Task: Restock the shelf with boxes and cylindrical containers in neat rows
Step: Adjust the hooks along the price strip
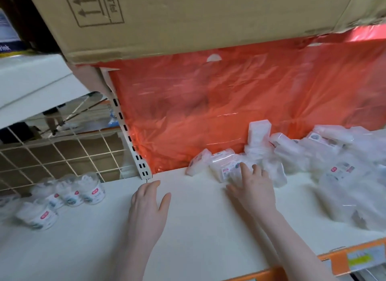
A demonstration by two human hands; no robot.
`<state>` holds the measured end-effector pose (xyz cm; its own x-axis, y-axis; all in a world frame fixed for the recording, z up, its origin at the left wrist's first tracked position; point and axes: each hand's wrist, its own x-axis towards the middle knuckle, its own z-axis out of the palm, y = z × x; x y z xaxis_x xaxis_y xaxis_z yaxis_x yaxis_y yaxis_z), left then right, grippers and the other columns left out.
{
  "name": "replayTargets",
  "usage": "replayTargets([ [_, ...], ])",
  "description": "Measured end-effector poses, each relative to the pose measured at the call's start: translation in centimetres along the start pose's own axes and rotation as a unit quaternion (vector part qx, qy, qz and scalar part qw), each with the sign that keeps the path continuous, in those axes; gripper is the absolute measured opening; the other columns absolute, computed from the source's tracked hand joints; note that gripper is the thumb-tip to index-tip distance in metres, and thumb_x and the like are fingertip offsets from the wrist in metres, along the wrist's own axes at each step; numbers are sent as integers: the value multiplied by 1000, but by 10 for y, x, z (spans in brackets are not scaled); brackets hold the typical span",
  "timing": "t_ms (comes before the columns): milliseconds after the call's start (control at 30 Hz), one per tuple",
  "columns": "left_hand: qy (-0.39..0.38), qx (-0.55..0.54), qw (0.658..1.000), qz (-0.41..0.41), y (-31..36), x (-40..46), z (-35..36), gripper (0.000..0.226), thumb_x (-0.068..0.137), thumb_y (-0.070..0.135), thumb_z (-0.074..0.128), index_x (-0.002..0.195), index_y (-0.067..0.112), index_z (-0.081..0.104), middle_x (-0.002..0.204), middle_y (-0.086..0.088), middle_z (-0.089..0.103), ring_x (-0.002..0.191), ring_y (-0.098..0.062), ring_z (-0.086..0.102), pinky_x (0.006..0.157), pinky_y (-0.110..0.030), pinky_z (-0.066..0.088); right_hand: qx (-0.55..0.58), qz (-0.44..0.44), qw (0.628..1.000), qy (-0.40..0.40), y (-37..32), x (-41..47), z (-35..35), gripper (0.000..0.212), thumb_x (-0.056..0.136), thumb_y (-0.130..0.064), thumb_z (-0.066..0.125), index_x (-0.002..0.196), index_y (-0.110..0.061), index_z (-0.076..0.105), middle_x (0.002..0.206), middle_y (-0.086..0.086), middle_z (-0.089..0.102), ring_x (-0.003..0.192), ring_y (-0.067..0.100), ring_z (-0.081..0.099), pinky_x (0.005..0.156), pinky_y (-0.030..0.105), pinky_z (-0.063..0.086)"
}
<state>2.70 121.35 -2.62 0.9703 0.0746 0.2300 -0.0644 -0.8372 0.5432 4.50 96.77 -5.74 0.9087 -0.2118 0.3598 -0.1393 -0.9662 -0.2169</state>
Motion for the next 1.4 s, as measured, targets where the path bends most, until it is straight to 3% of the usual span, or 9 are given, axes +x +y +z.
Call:
replayTargets([
  [100, 3, 0, 1000, -12, 6, -2, 5, 42, 92, 29, 55, 131, 16, 51, 133, -3, 48, 126, -23, 39, 102, -30, 30, -1, -6, 1000, 19, 4, 4, 2, 53, 33, -17, 87, 80, -7, 62, 63, 14, 51, 53, 32, 51, 47, 31, 41],
  [167, 2, 0, 1000, -14, 10, -3, 8, 42, 92, 28, 56, 131, 15, 51, 133, -4, 49, 126, -24, 40, 101, -31, 30, 19, -3, 1000, 0, 6, 5, 0, 48, 42, -9, 80, 86, -6, 62, 70, 15, 53, 60, 35, 54, 50, 31, 38],
  [300, 1, -5, 1000, -20, 16, -4, 14, 41, 91, 26, 57, 131, 15, 52, 133, -4, 49, 125, -25, 40, 101, -32, 31, 87, 3, 995, -43, 18, 2, -8, 47, 69, -13, 64, 115, -11, 54, 97, 12, 56, 91, 34, 54, 63, 31, 32],
  [500, 5, -21, 1000, -10, 25, -1, 26, 41, 90, 25, 59, 129, 14, 54, 131, -5, 51, 124, -25, 42, 101, -33, 31, 198, 22, 980, 10, 45, -20, -25, 52, 72, -10, 67, 123, -15, 56, 110, 6, 64, 95, 29, 61, 72, 31, 43],
  [667, -7, -32, 999, 1, 35, 0, 39, 41, 90, 25, 59, 129, 14, 54, 131, -6, 52, 123, -26, 44, 100, -35, 33, 294, 105, 950, -5, 65, -30, -27, 47, 73, -11, 65, 117, -28, 56, 85, -7, 66, 77, 15, 63, 66, 27, 45],
  [900, -8, -41, 999, 19, 47, -2, 51, 40, 90, 22, 60, 128, 10, 55, 129, -8, 52, 122, -28, 44, 101, -34, 31, 371, 139, 918, -8, 84, -42, -26, 49, 72, 1, 60, 103, -36, 58, 80, -6, 68, 67, 11, 61, 56, 21, 44],
  [1067, -7, -46, 999, 28, 51, -2, 59, 40, 89, 21, 61, 126, 9, 56, 128, -9, 53, 121, -29, 45, 101, -33, 32, 363, 139, 921, -21, 86, -43, -26, 50, 74, -2, 62, 105, -40, 53, 83, -9, 67, 67, 6, 60, 59, 21, 46],
  [1233, -7, -42, 998, 50, 55, -3, 68, 40, 91, 24, 59, 129, 13, 54, 131, -5, 51, 124, -24, 43, 102, -29, 30, 336, 119, 934, -32, 85, -44, -24, 49, 76, -13, 70, 113, -38, 51, 72, -8, 61, 69, 14, 59, 62, 30, 45],
  [1400, -2, -27, 992, 122, 64, 0, 81, 39, 88, 19, 63, 125, 12, 57, 126, -3, 54, 120, -24, 46, 100, -31, 35, 353, 136, 926, -9, 89, -47, -27, 49, 78, -8, 66, 118, -33, 53, 71, -11, 59, 63, 6, 57, 58, 25, 44],
])
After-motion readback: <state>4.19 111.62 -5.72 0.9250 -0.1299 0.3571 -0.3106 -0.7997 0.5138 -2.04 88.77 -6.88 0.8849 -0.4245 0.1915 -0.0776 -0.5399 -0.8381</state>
